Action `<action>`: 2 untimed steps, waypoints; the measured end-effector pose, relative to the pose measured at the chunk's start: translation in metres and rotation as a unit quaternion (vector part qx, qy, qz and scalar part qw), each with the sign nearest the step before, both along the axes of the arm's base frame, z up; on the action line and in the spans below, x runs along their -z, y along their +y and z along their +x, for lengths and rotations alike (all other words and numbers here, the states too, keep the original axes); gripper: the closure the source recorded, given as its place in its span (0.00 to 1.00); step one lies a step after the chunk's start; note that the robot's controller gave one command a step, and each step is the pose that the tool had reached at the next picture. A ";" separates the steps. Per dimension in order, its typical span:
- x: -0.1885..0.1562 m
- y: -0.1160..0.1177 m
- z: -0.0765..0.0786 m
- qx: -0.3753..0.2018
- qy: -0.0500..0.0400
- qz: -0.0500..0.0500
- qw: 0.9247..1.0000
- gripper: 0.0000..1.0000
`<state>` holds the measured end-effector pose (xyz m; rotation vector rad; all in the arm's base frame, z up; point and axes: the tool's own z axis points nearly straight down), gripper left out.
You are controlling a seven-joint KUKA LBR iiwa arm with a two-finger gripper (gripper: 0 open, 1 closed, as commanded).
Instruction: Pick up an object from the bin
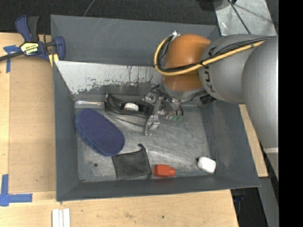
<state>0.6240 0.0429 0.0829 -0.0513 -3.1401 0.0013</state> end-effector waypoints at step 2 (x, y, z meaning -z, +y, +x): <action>-0.168 -0.004 -0.033 -0.079 -0.001 0.000 0.997 1.00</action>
Offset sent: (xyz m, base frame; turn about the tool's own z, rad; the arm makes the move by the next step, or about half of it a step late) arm -0.0312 -0.0088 0.1087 -0.1444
